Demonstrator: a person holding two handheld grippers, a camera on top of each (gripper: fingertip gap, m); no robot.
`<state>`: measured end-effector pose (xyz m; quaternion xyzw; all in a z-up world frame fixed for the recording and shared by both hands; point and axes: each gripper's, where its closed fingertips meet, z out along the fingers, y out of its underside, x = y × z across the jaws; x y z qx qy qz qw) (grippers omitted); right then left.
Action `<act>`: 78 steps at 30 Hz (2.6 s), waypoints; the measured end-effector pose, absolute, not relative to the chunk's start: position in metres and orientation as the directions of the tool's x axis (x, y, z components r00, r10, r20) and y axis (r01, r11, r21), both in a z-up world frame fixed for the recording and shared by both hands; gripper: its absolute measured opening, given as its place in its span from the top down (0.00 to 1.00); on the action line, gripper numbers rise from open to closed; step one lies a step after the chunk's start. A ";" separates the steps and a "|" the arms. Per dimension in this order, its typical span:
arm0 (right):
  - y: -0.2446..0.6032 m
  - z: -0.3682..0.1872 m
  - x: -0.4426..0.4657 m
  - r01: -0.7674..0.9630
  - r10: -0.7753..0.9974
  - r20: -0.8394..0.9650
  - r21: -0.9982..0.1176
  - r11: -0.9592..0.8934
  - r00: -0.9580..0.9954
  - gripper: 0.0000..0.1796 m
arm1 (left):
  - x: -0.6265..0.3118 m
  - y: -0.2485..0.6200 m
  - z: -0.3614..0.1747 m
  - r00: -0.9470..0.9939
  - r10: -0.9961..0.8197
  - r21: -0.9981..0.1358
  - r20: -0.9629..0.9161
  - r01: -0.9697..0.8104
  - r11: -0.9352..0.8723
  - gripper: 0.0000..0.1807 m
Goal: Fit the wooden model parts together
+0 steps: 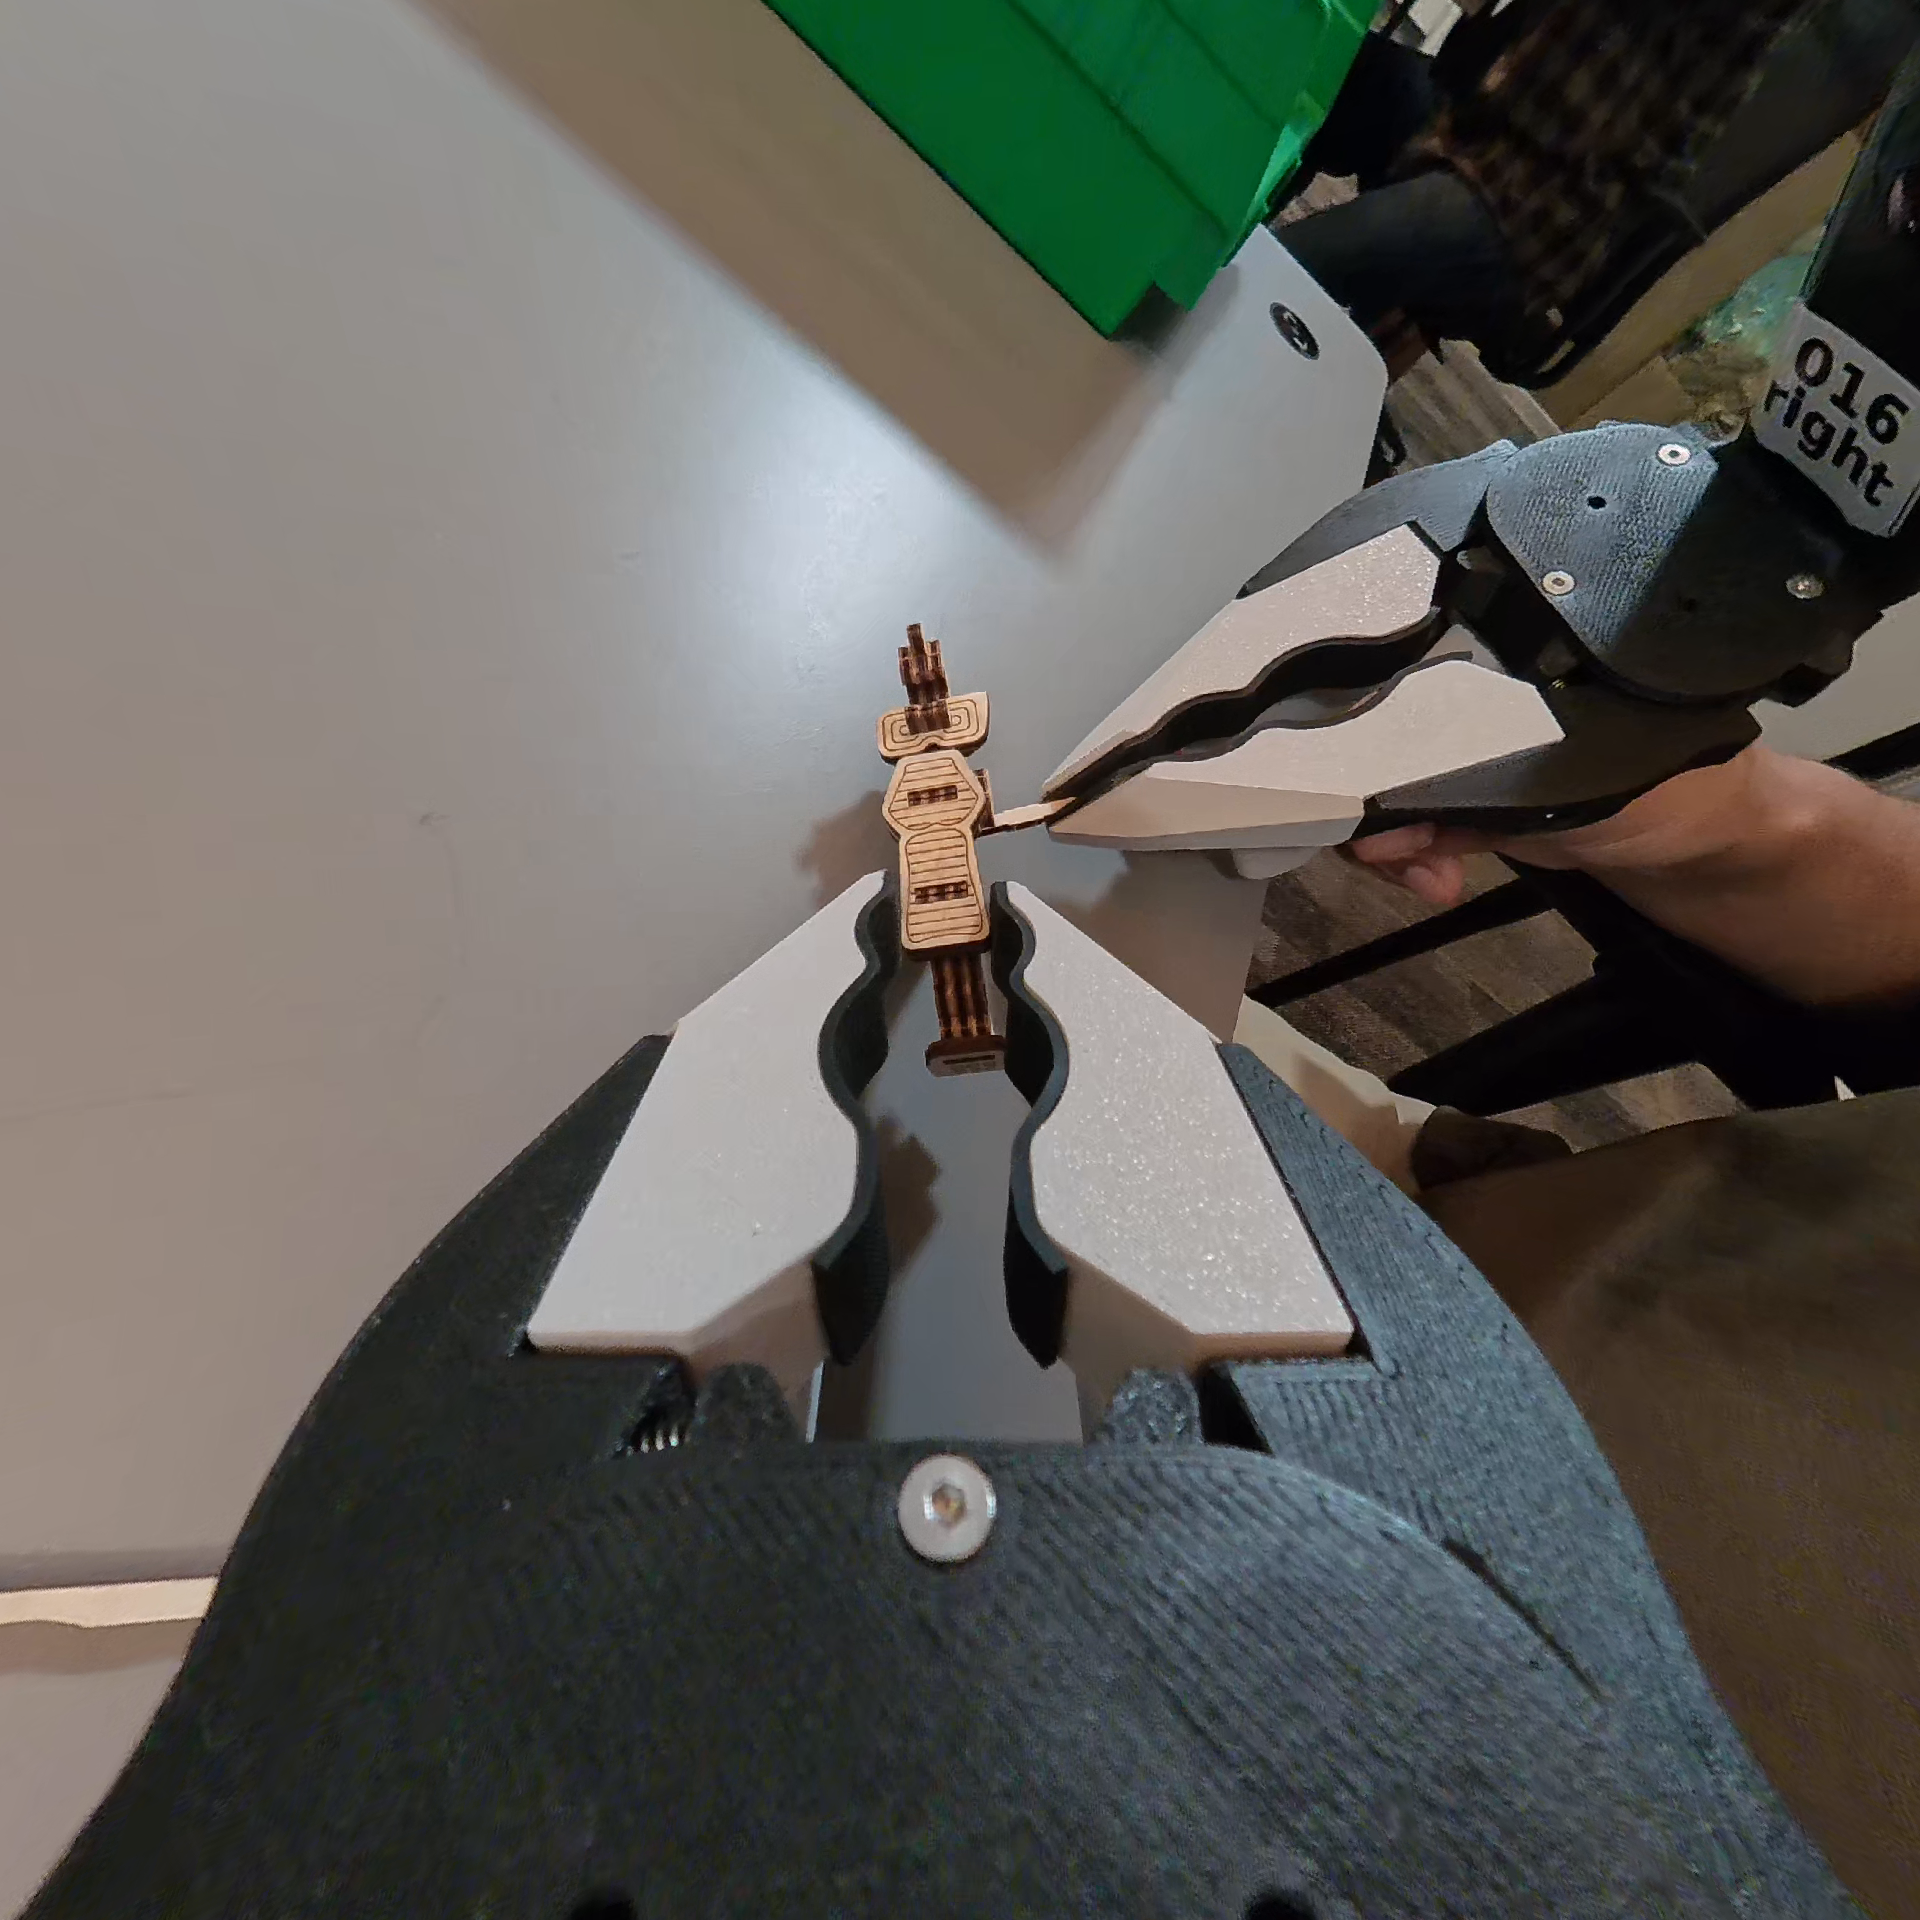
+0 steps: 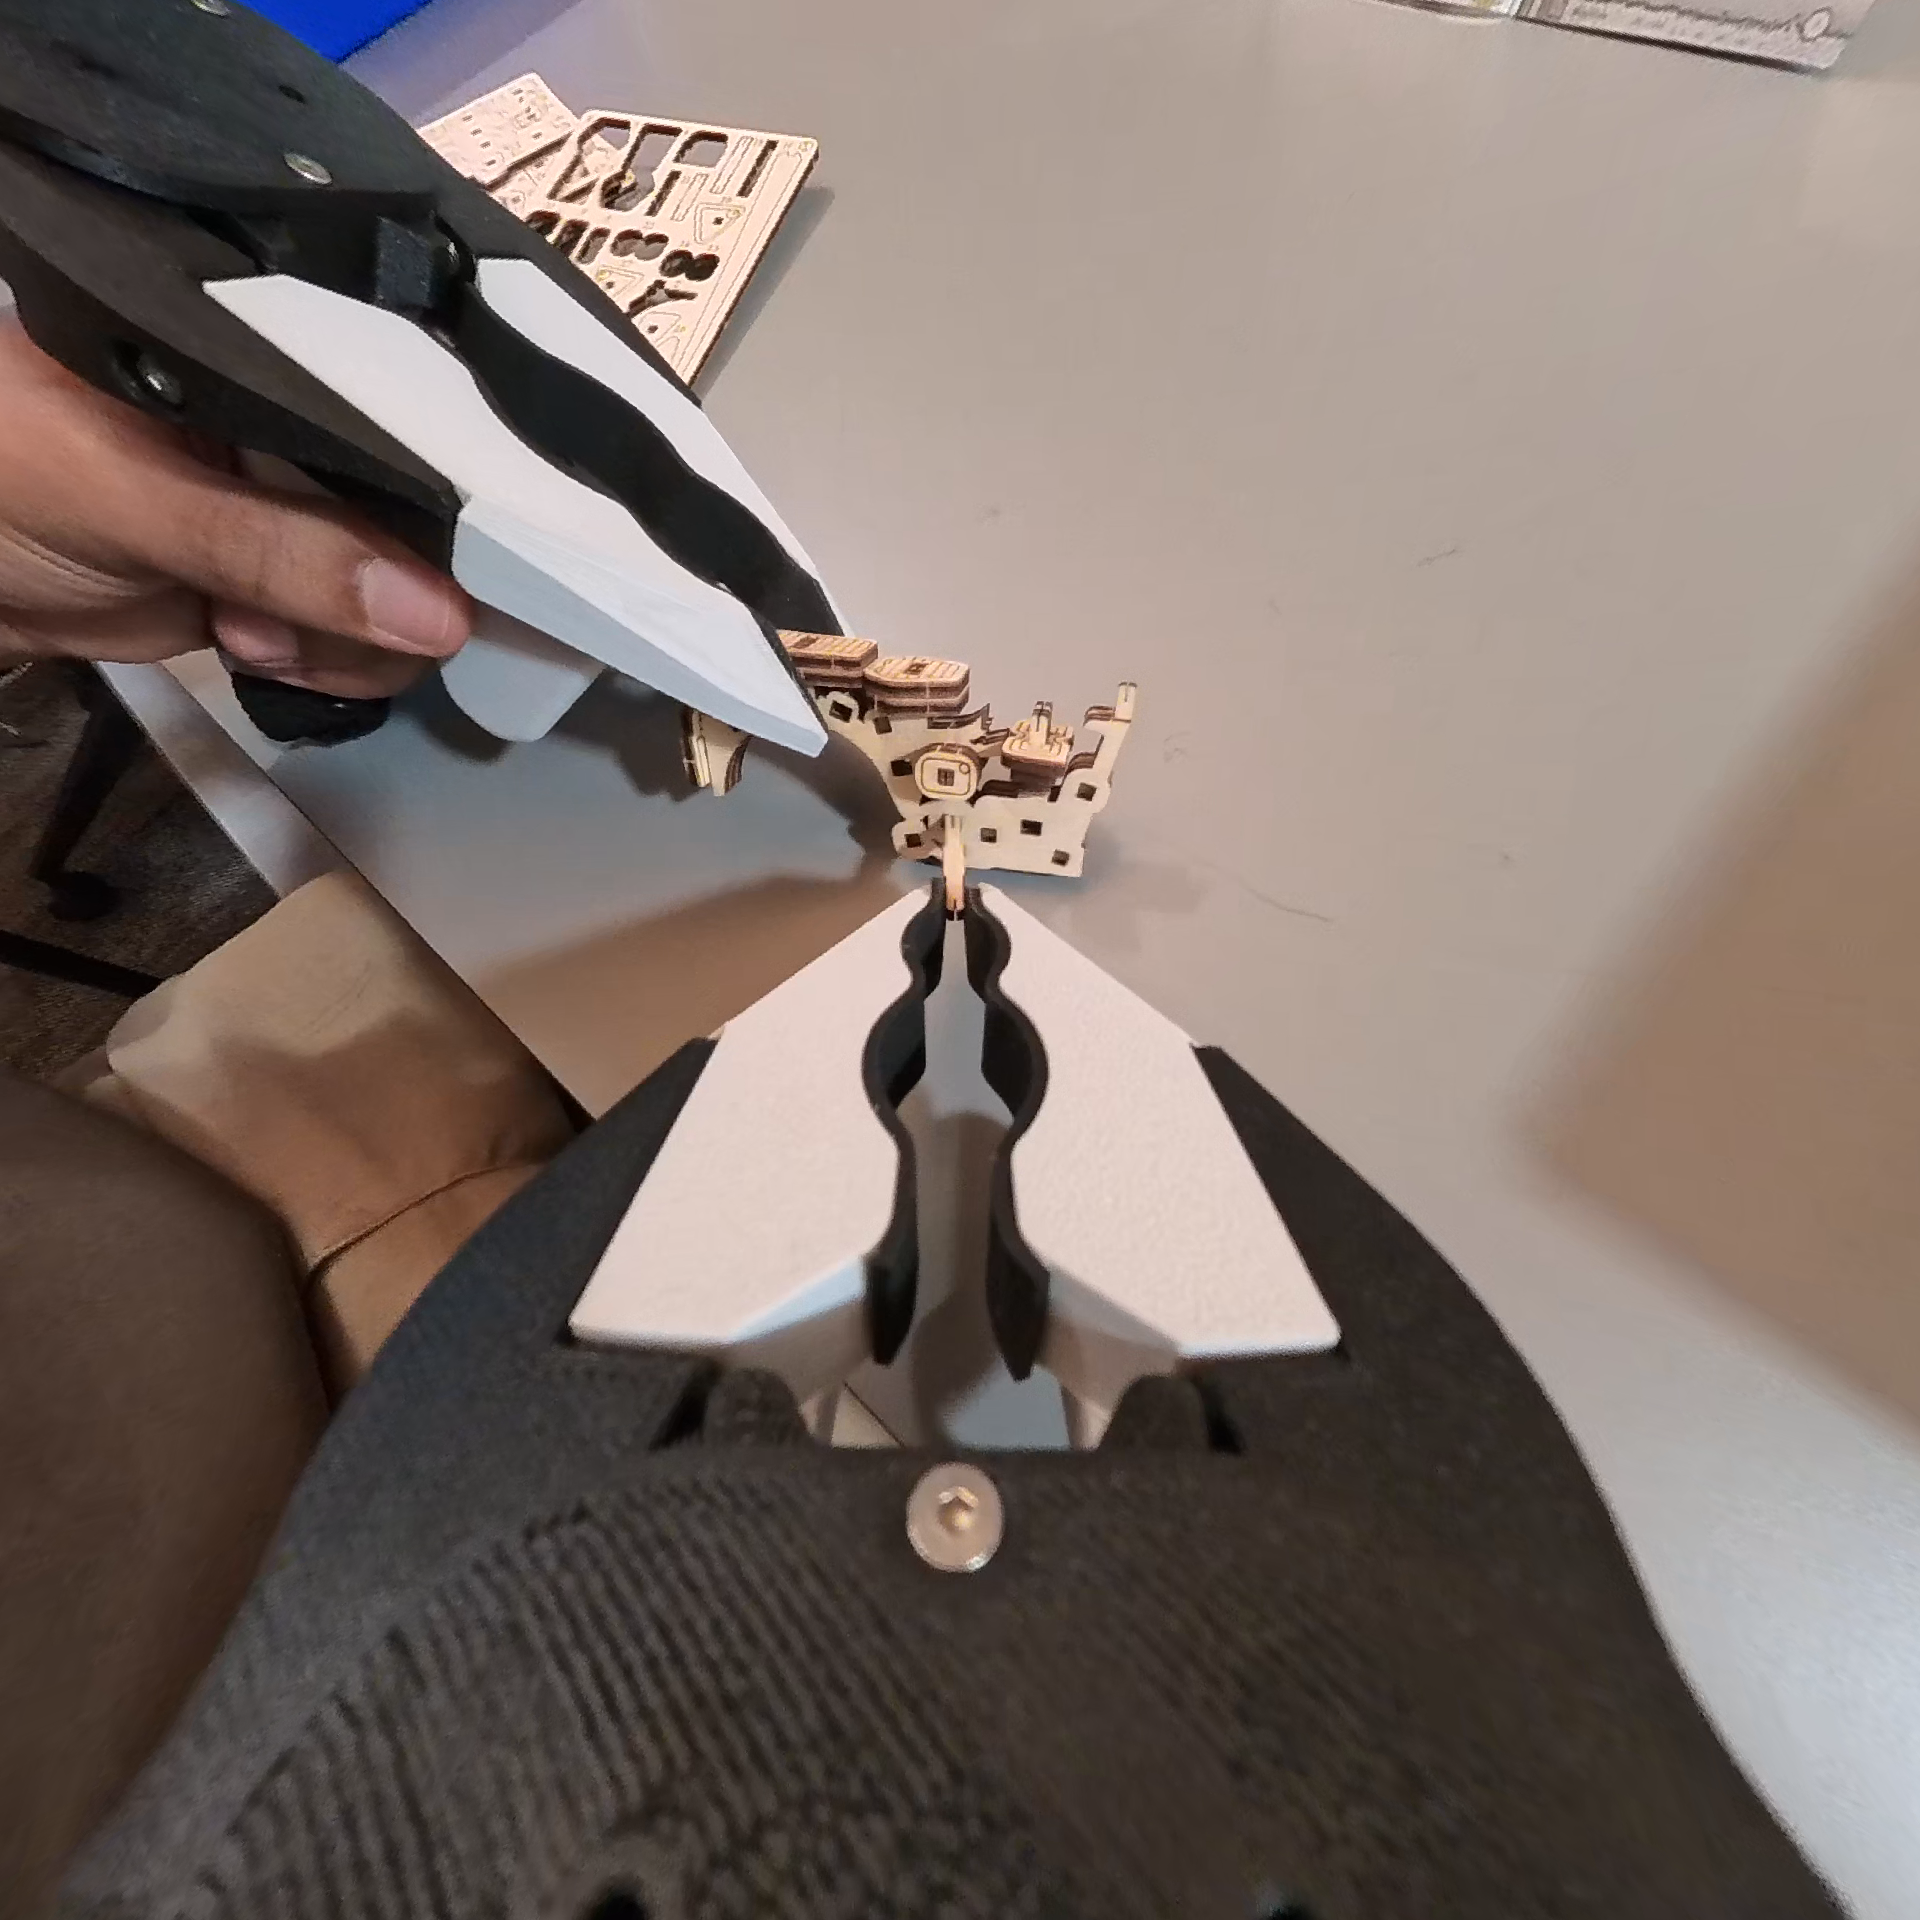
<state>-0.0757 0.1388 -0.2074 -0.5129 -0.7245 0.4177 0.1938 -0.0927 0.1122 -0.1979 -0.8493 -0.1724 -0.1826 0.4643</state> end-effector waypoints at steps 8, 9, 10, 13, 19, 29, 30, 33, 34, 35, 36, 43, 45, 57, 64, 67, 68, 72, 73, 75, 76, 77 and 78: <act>0.139 -0.210 -0.075 0.592 0.903 -0.155 -0.796 0.126 -0.401 0.99 | -0.091 0.113 -0.196 0.877 0.124 -0.733 0.464 0.459 -0.502 0.92; 0.139 -0.210 -0.074 0.593 0.903 -0.151 -0.795 0.130 -0.401 0.99 | -0.091 0.114 -0.196 0.878 0.124 -0.734 0.462 0.457 -0.501 0.92; 0.139 -0.211 -0.074 0.593 0.904 -0.149 -0.794 0.133 -0.401 0.99 | -0.091 0.114 -0.195 0.880 0.124 -0.736 0.459 0.455 -0.501 0.92; 0.139 -0.211 -0.074 0.593 0.905 -0.142 -0.793 0.138 -0.401 0.99 | -0.090 0.114 -0.195 0.886 0.125 -0.743 0.446 0.445 -0.500 0.92; 0.139 -0.212 -0.073 0.597 0.907 -0.132 -0.788 0.149 -0.400 0.99 | -0.089 0.116 -0.195 0.914 0.126 -0.764 0.386 0.393 -0.512 0.92; 0.140 -0.211 -0.074 0.589 0.905 -0.132 -0.795 0.147 -0.405 0.99 | -0.085 0.117 -0.195 0.925 0.116 -0.767 0.362 0.366 -0.527 0.92; 0.140 -0.211 -0.075 0.587 0.904 -0.131 -0.796 0.149 -0.406 0.99 | -0.085 0.117 -0.195 0.924 0.116 -0.766 0.365 0.369 -0.526 0.92; 0.140 -0.212 -0.075 0.585 0.902 -0.133 -0.797 0.149 -0.411 0.99 | -0.085 0.117 -0.195 0.920 0.115 -0.763 0.374 0.376 -0.525 0.92; 0.140 -0.212 -0.075 0.587 0.901 -0.137 -0.796 0.147 -0.411 0.99 | -0.085 0.117 -0.195 0.919 0.114 -0.762 0.378 0.378 -0.525 0.92; 0.140 -0.213 -0.075 0.588 0.900 -0.140 -0.796 0.145 -0.412 0.99 | -0.085 0.117 -0.195 0.918 0.112 -0.762 0.381 0.380 -0.524 0.92; 0.140 -0.213 -0.075 0.588 0.900 -0.140 -0.795 0.146 -0.413 0.99 | -0.084 0.117 -0.195 0.917 0.110 -0.761 0.384 0.382 -0.524 0.92; 0.139 -0.212 -0.077 0.562 0.894 -0.104 -0.808 0.179 -0.435 0.99 | -0.084 0.116 -0.196 0.890 0.112 -0.737 0.442 0.432 -0.520 0.92; 0.139 -0.213 -0.077 0.557 0.893 -0.091 -0.808 0.193 -0.441 0.99 | -0.082 0.116 -0.195 0.880 0.097 -0.731 0.465 0.443 -0.519 0.91; 0.137 -0.213 -0.075 0.553 0.885 -0.097 -0.810 0.196 -0.456 0.99 | -0.067 0.118 -0.186 0.799 -0.007 -0.691 0.601 0.515 -0.507 0.69; 0.138 -0.209 -0.075 0.564 0.878 -0.175 -0.817 0.123 -0.445 0.99 | -0.103 0.109 -0.152 0.664 -0.056 -0.647 0.746 0.702 -0.297 0.68; 0.137 -0.203 -0.076 0.559 0.866 -0.227 -0.826 0.070 -0.445 0.99 | -0.127 0.102 -0.152 0.669 0.006 -0.652 0.743 0.726 -0.218 0.69; 0.137 -0.200 -0.076 0.554 0.859 -0.249 -0.832 0.046 -0.447 0.99 | -0.133 0.101 -0.153 0.676 0.028 -0.658 0.736 0.724 -0.207 0.69; 0.134 -0.176 -0.079 0.498 0.811 -0.356 -0.862 -0.093 -0.464 0.99 | -0.135 0.100 -0.156 0.749 0.062 -0.724 0.660 0.656 -0.216 0.72; 0.135 -0.166 -0.079 0.468 0.795 -0.379 -0.873 -0.137 -0.473 0.99 | -0.129 0.102 -0.154 0.760 0.044 -0.734 0.648 0.639 -0.228 0.75; 0.138 -0.145 -0.080 0.388 0.769 -0.403 -0.895 -0.219 -0.496 0.99 | -0.115 0.107 -0.148 0.745 -0.020 -0.726 0.667 0.644 -0.243 0.77; 0.141 -0.135 -0.080 0.349 0.763 -0.404 -0.904 -0.247 -0.504 0.99 | -0.108 0.109 -0.142 0.726 -0.063 -0.718 0.685 0.656 -0.233 0.78; 0.144 -0.128 -0.079 0.316 0.762 -0.398 -0.911 -0.265 -0.510 0.99 | -0.103 0.111 -0.134 0.721 -0.100 -0.723 0.686 0.660 -0.203 0.78; 0.147 -0.123 -0.079 0.287 0.766 -0.389 -0.918 -0.274 -0.512 0.99 | -0.100 0.111 -0.125 0.743 -0.121 -0.752 0.658 0.639 -0.161 0.79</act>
